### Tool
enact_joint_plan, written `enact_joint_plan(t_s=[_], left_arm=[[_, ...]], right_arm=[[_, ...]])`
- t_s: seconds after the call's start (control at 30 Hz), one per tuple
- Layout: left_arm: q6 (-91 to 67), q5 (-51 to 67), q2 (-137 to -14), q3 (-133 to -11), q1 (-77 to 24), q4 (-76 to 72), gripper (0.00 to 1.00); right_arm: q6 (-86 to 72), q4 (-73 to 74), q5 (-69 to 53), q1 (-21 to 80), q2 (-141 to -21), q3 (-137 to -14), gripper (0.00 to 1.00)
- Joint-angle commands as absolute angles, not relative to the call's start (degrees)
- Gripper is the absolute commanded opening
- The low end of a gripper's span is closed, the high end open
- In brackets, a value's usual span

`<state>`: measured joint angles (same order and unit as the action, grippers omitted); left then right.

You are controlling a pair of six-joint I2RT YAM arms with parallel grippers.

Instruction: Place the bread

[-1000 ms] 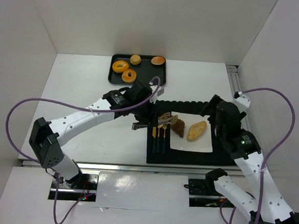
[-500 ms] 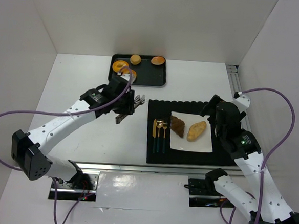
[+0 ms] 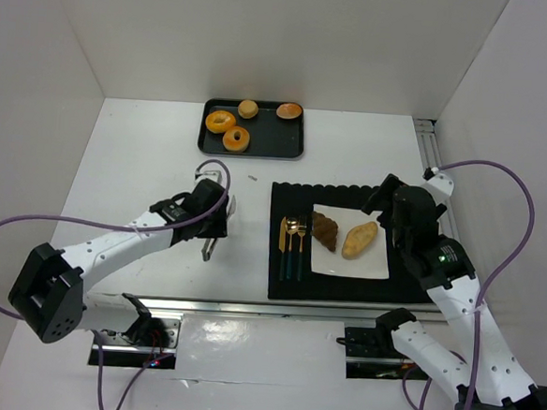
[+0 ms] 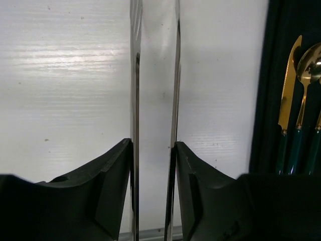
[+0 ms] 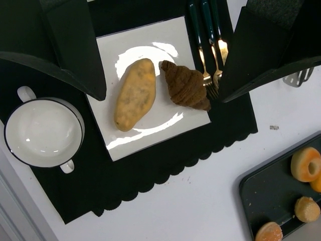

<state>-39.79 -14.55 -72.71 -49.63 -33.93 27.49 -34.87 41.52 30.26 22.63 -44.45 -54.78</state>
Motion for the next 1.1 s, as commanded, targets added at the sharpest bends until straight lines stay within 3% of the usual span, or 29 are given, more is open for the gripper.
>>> enact_joint_plan(t_s=[0.0,0.13,0.23,0.37,0.5,0.7,1.07], left_arm=[[-44.6,-20.6,-74.3,-47.9,-37.0,17.2,0.53],[-45.1,-21.4,-81.4,-50.4,-37.0,17.1,0.65],[-44.0,-19.5,-86.6,-53.9,-36.5,19.2,0.65],[-42.9,-19.5,-90.8,-60.3,-36.5,23.3,0.91],[-39.8,-17.9,-87.8,-64.1,-35.0,23.8,1.0],[-34.9,-12.1,-81.6,-72.3,-29.4,27.8,1.0],[-33.2,-3.9,-71.6,-69.4,-22.6,28.8,1.0]], right_arm=[[-34.9,40.4,30.1,23.0,-44.3,-54.4,1.0],[-34.9,40.4,30.1,23.0,-44.3,-54.4,1.0],[-34.9,39.9,29.4,23.0,-44.8,-54.4,1.0],[-34.9,39.4,29.4,23.0,-46.6,-54.4,1.0],[-34.4,39.4,29.4,23.0,-49.0,-54.9,1.0],[-34.9,40.4,28.8,23.0,-55.4,-55.5,1.0],[-34.4,37.8,26.8,23.0,-58.7,-53.8,1.0]])
